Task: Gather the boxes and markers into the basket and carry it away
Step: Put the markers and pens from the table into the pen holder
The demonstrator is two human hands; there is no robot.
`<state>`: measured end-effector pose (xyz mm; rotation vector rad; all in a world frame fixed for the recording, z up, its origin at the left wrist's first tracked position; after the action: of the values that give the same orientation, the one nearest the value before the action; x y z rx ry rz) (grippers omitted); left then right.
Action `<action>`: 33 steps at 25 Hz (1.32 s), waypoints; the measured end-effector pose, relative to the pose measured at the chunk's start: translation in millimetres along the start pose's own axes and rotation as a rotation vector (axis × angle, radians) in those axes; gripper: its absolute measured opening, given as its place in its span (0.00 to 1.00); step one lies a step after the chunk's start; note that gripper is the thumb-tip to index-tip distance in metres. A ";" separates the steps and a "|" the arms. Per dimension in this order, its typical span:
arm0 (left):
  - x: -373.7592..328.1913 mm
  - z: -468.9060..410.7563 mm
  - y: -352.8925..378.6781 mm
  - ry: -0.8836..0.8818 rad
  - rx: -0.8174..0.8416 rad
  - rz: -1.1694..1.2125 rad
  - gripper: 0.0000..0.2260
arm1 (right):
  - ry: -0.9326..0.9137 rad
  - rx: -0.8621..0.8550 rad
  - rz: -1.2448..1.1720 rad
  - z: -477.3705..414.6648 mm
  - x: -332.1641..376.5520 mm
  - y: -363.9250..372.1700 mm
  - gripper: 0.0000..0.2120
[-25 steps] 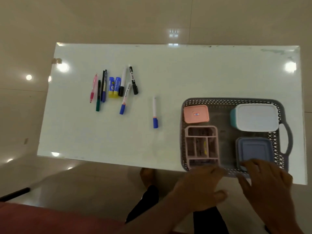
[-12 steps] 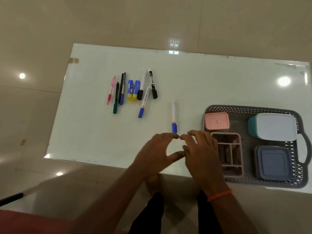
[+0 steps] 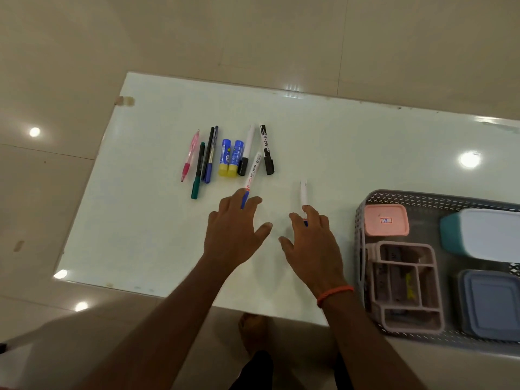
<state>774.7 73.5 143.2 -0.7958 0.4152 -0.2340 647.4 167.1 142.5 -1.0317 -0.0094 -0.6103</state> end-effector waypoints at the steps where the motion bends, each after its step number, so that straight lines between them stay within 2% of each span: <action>1: 1.4 -4.7 3.4 -0.025 -0.002 -0.014 0.30 | 0.009 -0.017 -0.028 0.4 -2.6 2.7 0.24; 4: 7.5 -8.9 13.1 -0.097 -0.033 -0.043 0.32 | -0.019 -0.068 -0.084 8.9 -8.7 11.8 0.16; 6: 10.4 -6.0 17.1 -0.099 -0.098 -0.074 0.31 | -0.028 -0.095 -0.105 14.7 -14.0 18.6 0.12; 11: 18.2 9.1 24.2 -0.010 -0.377 -0.011 0.15 | 0.005 -0.145 -0.151 22.0 -17.4 29.8 0.08; 14: 18.0 21.0 29.7 0.028 -0.446 -0.003 0.08 | 0.018 -0.131 -0.112 27.7 -9.4 29.1 0.08; 18: 9.0 48.6 29.1 0.025 -0.575 -0.038 0.08 | -0.007 -0.107 -0.093 45.3 -0.5 22.8 0.09; 24: -10.3 100.3 66.6 0.123 -0.774 -0.044 0.07 | -0.126 -0.266 0.013 93.6 -5.3 33.2 0.14; 26: -19.0 124.2 82.8 0.192 -0.827 -0.026 0.07 | -0.148 -0.358 0.030 120.1 -12.0 37.4 0.14; 30: -57.7 170.1 70.8 0.379 -0.885 0.012 0.04 | -0.218 -0.506 0.077 176.5 -21.1 13.9 0.05; 33: -86.5 189.2 55.1 0.599 -0.898 0.120 0.06 | -0.319 -0.553 0.030 205.6 -35.9 -24.6 0.05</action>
<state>784.2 263.1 244.7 -1.5780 1.1747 -0.1639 661.5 340.4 260.6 -1.6561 -0.1092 -0.4204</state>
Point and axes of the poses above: each hand's wrist, its own z-axis away from the middle knuckle, its own y-axis out of the palm, x = y × z, the point moved 5 cm from there along -z, towards the middle knuckle, and after that the axes turned 14 degrees about x, right-handed, at the moved point
